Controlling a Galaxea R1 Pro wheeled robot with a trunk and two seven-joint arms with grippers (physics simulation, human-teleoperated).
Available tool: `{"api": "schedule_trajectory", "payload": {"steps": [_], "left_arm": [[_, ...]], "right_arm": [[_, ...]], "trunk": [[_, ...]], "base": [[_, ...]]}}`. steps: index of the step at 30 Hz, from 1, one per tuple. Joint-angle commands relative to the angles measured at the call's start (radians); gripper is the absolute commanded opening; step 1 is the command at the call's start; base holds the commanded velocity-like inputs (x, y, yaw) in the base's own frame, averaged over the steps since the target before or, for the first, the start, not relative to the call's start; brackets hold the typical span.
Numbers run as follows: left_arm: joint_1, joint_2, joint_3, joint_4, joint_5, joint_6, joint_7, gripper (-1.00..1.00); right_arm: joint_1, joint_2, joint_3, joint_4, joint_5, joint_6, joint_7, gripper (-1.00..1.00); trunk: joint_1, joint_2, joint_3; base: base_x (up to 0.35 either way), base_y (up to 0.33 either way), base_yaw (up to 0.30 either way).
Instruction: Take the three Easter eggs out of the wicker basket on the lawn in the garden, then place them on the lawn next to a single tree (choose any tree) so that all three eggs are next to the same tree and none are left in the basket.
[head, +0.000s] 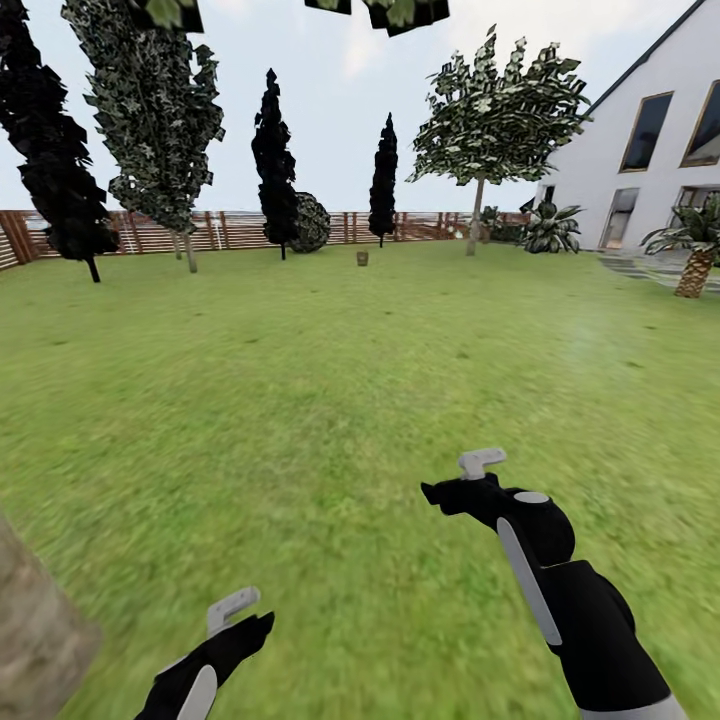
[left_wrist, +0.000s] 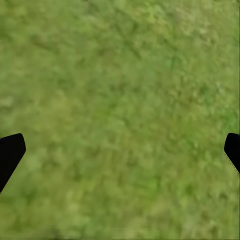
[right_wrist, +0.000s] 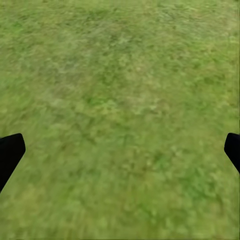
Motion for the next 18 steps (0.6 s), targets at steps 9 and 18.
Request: {"api": "schedule_trajectory", "payload": {"steps": [9,18], "left_arm": [[0.0,-0.006,0.001,-0.002,0.011,0.004,0.009,1.0],[0.0,-0.005,0.001,-0.002,0.012,0.007,0.007,1.0]], "right_arm": [[-0.001,-0.001,0.001,-0.001,-0.007,0.001,-0.005,1.0],[0.003,-0.001,0.001,-0.001,-0.007,0.0,-0.007,1.0]], "trunk": [[0.001,-0.001,-0.001],[0.001,-0.001,-0.001]], "base": [[0.334,0.0,0.0],[0.334,0.0,0.0]]}}
